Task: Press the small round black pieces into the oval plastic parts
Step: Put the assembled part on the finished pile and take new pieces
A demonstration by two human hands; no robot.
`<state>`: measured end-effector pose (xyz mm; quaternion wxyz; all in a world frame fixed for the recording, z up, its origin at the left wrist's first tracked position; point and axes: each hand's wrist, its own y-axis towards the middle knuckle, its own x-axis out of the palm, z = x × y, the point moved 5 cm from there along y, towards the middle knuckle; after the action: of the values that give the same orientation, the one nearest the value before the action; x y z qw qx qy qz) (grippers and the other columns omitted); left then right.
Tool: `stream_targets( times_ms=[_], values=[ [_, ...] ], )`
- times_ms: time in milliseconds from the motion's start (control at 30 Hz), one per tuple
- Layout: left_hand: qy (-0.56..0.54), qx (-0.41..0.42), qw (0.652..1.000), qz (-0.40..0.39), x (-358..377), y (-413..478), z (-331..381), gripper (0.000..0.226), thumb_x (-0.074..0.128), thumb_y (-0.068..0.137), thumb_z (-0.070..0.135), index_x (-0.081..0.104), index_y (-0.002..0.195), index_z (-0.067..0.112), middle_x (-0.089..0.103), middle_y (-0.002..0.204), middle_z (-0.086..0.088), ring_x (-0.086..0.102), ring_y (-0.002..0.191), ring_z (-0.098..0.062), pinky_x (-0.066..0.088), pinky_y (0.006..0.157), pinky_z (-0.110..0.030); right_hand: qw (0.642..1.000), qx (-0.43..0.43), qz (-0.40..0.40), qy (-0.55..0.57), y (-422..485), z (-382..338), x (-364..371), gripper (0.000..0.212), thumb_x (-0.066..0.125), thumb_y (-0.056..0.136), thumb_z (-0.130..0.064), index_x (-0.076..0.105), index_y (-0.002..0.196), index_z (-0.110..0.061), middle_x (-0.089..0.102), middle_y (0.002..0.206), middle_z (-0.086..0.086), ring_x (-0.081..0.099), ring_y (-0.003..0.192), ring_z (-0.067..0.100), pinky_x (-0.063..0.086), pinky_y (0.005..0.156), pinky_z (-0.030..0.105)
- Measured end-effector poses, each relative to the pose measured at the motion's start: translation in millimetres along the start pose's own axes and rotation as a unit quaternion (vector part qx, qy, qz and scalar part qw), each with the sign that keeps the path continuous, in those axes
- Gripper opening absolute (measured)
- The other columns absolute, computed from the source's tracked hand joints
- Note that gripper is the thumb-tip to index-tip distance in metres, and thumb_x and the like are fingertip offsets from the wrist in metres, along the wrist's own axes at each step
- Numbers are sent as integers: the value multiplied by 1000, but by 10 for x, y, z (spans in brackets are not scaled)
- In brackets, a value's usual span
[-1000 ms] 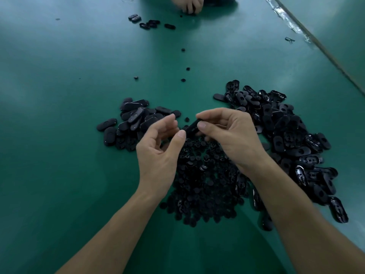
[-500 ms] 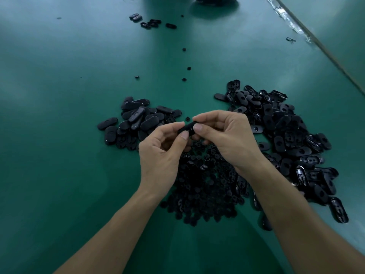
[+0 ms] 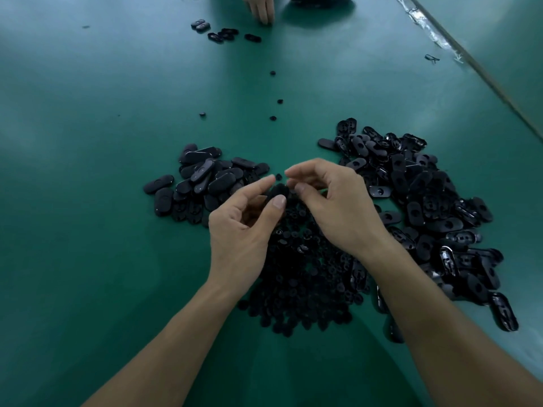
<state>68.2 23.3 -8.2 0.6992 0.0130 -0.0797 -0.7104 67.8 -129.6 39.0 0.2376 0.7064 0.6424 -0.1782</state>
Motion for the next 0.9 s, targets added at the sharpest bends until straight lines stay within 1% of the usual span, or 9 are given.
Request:
stream_targets(
  times_ms=[67, 167, 300, 367, 467, 567, 700, 767, 900],
  values=[
    [-10, 9, 1000, -3, 8, 0, 26, 20, 74, 90, 17, 73, 100, 34, 76, 90, 3, 72, 84, -16, 59, 81, -29, 996, 8, -3, -94, -15, 52, 2, 18, 66, 95, -15, 72, 111, -19, 71, 99, -10, 65, 91, -1, 52, 87, 15],
    [-17, 9, 1000, 5, -3, -1, 42, 10, 74, 88, 21, 67, 92, 27, 74, 87, -7, 73, 79, -25, 60, 77, -35, 983, 25, -26, -178, -64, 121, 34, 18, 70, 93, -27, 72, 110, -23, 67, 99, -8, 62, 91, 9, 54, 88, 33],
    [-2, 23, 999, 23, -30, -6, 62, 12, 74, 86, 33, 64, 85, 29, 68, 88, -22, 65, 83, -44, 57, 73, -46, 976, 31, -40, -212, -98, 113, 57, 16, 73, 89, -35, 71, 102, -26, 61, 92, -9, 57, 86, 11, 53, 83, 36],
    [-3, 18, 1000, 14, -24, -2, 56, 13, 77, 85, 34, 64, 90, 36, 68, 86, -19, 67, 80, -40, 56, 72, -49, 973, 41, -47, -221, -94, 119, 75, 15, 71, 91, -36, 71, 101, -25, 61, 93, -8, 58, 87, 12, 54, 83, 37],
    [10, 20, 1000, -6, -20, 7, 28, 28, 79, 86, 28, 66, 105, 44, 69, 73, -9, 61, 62, -26, 54, 63, -36, 971, 49, -52, -229, -84, 122, 91, 13, 68, 93, -35, 70, 100, -24, 62, 95, -6, 60, 90, 14, 54, 84, 38],
    [10, 26, 1000, -14, -10, 5, 27, 23, 79, 87, 28, 71, 104, 41, 74, 78, -1, 68, 70, -14, 53, 67, -23, 968, 46, -56, -240, -75, 110, 103, 12, 67, 94, -35, 70, 99, -24, 60, 94, -6, 59, 90, 14, 53, 81, 36],
    [-11, 26, 1000, 3, -19, 0, 33, 15, 77, 85, 31, 70, 96, 38, 75, 86, -5, 71, 80, -19, 55, 68, -25, 969, 53, -65, -231, -57, 112, 110, 10, 67, 95, -33, 68, 97, -24, 58, 95, -7, 57, 90, 14, 52, 83, 36],
    [-21, 29, 999, 14, -30, 0, 35, 14, 76, 87, 27, 66, 96, 31, 73, 87, -11, 68, 76, -22, 54, 67, -28, 971, 51, -65, -225, -55, 108, 111, 8, 65, 96, -32, 66, 97, -24, 57, 96, -7, 55, 91, 13, 50, 85, 34],
    [-28, 32, 999, 17, -47, 6, 47, 15, 74, 90, 22, 62, 98, 23, 73, 87, -11, 62, 66, -12, 52, 65, -25, 983, 62, -49, -164, -69, 84, 93, 9, 56, 101, -27, 58, 95, -23, 60, 90, -7, 57, 82, 14, 52, 79, 39]
  ],
)
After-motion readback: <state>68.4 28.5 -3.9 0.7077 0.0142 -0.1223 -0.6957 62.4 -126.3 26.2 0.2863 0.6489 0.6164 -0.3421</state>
